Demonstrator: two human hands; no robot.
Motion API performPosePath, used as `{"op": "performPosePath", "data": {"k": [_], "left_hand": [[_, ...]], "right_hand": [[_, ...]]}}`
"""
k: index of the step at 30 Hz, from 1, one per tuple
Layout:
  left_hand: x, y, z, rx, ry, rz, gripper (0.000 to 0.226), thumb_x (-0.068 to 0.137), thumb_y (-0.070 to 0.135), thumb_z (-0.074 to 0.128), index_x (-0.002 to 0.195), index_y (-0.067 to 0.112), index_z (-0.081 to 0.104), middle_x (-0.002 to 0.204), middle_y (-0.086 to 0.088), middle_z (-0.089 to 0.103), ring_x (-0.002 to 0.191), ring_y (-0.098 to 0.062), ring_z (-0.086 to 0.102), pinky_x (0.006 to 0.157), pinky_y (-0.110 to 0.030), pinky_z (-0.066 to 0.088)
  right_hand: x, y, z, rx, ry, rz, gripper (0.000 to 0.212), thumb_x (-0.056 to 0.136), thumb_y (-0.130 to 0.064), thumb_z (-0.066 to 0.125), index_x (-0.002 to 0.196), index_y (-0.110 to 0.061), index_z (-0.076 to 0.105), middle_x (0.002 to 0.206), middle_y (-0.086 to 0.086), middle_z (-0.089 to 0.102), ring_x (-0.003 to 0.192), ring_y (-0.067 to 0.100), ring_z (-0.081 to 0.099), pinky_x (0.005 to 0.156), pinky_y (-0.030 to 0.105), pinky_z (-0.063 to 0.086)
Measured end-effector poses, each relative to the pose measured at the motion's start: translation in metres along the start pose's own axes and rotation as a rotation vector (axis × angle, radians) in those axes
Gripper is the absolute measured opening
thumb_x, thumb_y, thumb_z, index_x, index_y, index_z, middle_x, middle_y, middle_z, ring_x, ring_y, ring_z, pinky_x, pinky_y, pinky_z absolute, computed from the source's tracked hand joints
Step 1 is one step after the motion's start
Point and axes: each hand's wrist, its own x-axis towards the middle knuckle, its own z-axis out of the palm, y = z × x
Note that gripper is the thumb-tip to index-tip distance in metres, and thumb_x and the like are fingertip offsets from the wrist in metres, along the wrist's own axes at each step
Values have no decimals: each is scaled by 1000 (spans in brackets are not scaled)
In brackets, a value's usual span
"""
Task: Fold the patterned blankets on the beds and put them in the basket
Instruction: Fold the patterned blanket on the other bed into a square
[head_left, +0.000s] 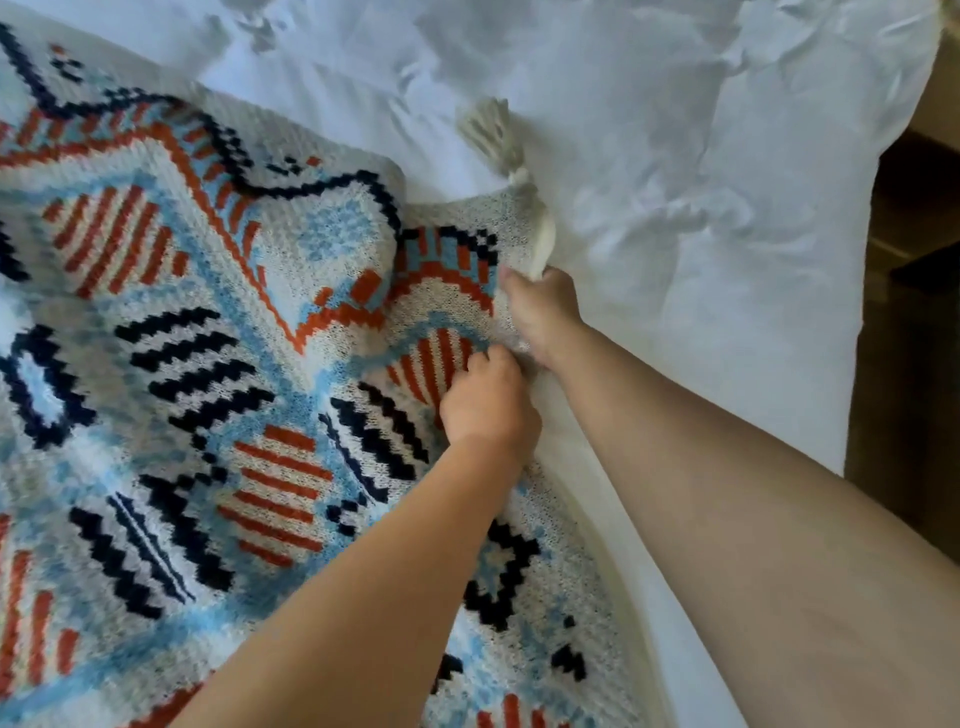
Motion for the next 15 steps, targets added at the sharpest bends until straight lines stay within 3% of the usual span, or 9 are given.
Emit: {"op": "performPosePath", "data": {"k": [3, 5, 7, 9, 12, 15], "left_hand": [[1, 11, -7, -90, 0, -64, 17, 82, 8, 47, 94, 14, 37, 76, -2, 49, 65, -23, 48, 48, -28, 34], [-3, 30, -3, -138, -10, -79, 16, 81, 5, 45, 93, 13, 38, 70, 0, 45, 61, -20, 46, 47, -28, 34], [-11, 60, 8, -165, -19, -1, 20, 80, 1, 44, 97, 11, 43, 84, -5, 54, 74, -25, 53, 56, -33, 39], [-22, 91, 28, -131, -64, 144, 33, 82, -2, 44, 113, 8, 46, 111, -13, 56, 99, -32, 55, 73, -37, 44], [-42, 134, 67, -18, -174, 330, 55, 84, -4, 49, 135, 9, 34, 137, -13, 40, 126, -34, 38, 96, -43, 40], [-70, 153, 108, 124, -171, 523, 63, 87, 4, 49, 143, 10, 21, 145, -12, 29, 132, -32, 26, 107, -46, 27]], "right_hand": [[1, 8, -12, -220, 124, -209, 26, 95, -26, 46, 106, -7, 58, 96, 8, 65, 77, 21, 56, 64, 26, 40], [4, 15, -38, -287, 245, -263, 24, 97, -26, 41, 100, -8, 56, 97, 9, 64, 77, 23, 55, 63, 26, 38], [10, 28, -75, -336, 380, -267, 23, 97, -24, 40, 97, -7, 54, 93, 12, 63, 81, 29, 58, 63, 27, 35], [20, 43, -122, -363, 522, -229, 23, 95, -24, 41, 98, -5, 55, 99, 20, 65, 92, 36, 60, 67, 30, 35], [32, 83, -202, -390, 680, -39, 27, 95, -24, 41, 102, -3, 55, 110, 22, 63, 101, 38, 58, 74, 34, 40], [32, 123, -257, -349, 755, 176, 36, 95, -27, 44, 114, 1, 55, 122, 23, 58, 111, 39, 54, 90, 38, 42]]}}
